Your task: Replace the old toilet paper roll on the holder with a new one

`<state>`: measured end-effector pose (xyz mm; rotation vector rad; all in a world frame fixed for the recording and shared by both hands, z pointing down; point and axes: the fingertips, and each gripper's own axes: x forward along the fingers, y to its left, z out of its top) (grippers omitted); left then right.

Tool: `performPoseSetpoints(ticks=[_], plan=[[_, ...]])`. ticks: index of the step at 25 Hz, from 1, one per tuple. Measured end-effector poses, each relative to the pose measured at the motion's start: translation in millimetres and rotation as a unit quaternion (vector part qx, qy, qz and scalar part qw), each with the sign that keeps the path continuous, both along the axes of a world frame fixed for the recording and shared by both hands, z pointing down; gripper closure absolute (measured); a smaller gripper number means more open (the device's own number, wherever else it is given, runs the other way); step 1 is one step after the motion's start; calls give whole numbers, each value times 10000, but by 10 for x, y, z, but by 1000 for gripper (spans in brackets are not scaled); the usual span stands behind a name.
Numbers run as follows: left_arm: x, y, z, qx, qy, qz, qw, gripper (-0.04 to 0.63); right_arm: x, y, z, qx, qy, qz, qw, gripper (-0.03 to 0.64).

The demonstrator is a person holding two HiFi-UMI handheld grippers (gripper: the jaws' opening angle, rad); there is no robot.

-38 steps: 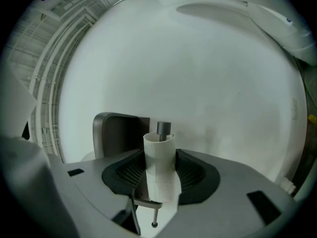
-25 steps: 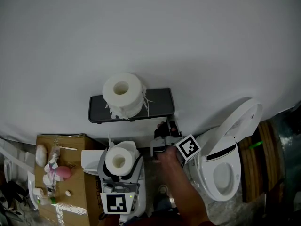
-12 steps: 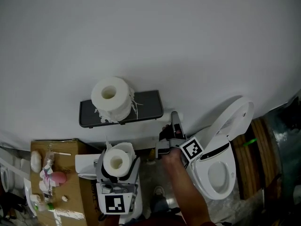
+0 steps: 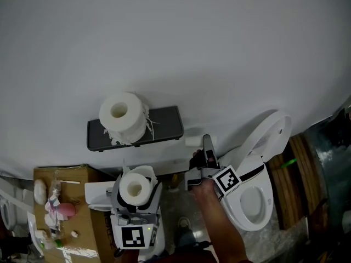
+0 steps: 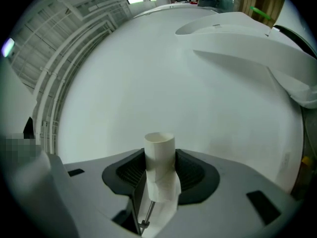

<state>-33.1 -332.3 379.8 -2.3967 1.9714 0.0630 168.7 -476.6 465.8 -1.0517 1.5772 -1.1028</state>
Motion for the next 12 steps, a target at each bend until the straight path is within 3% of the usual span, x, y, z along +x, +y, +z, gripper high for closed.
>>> performPoseSetpoints(ticks=[6,12], plan=[[29,7,11,-31,34,49,10000,155,-121,283,-255,450,669,-395,9960,426],[40,40,-51,35,5,74,10000,155,-307,653,-562,1035,1361,-743,9825,426]])
